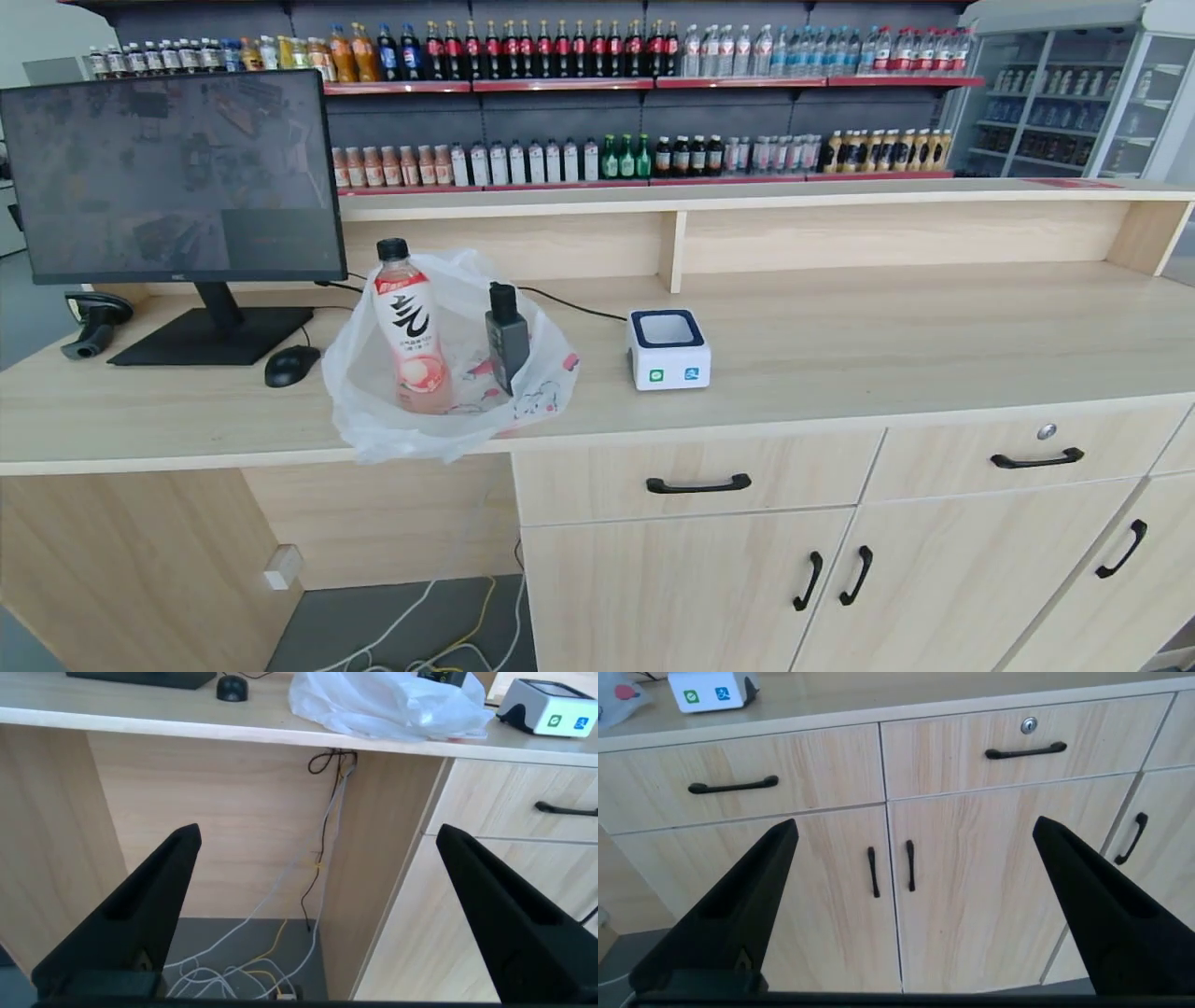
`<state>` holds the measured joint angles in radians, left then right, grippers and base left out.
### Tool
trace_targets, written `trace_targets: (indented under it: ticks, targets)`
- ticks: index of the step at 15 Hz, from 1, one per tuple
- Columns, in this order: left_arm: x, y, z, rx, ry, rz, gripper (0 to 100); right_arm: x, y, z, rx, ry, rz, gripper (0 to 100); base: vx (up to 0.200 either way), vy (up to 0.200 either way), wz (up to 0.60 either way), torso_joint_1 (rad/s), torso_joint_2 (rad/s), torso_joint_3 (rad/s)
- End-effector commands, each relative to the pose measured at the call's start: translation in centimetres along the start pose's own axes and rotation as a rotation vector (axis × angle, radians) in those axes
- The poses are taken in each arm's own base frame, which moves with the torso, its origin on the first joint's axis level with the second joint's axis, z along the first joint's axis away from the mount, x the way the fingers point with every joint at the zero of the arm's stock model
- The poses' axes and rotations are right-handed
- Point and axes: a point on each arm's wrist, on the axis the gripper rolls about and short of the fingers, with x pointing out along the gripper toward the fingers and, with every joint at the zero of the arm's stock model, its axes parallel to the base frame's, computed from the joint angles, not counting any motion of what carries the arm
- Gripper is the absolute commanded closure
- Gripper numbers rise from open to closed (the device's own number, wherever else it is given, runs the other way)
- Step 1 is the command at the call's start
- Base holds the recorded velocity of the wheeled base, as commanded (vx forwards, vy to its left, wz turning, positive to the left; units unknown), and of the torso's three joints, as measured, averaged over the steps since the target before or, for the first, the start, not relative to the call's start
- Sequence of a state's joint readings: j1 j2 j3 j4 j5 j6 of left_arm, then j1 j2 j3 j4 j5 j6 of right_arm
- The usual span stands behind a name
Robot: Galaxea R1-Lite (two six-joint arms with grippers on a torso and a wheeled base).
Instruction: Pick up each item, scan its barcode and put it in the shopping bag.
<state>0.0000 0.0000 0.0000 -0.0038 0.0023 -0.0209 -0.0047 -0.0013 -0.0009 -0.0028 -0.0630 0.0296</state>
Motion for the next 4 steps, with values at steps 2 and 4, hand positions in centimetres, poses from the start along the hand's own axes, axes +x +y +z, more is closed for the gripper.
trace_targets:
  ticks: [2,4]
  targets:
    - [0.0,0.0,0.01,0.001,-0.001,-0.001,0,0.02,0.0,-0.02,-0.004,0.002,0.0,0,0.0,0.0,0.0,0.0,0.0,0.0]
    - [0.0,0.0,0.01,0.002,-0.001,-0.001,0,0.02,0.0,-0.02,-0.019,0.002,0.002,0,0.0,0.0,0.0,0.0,0.0,0.0]
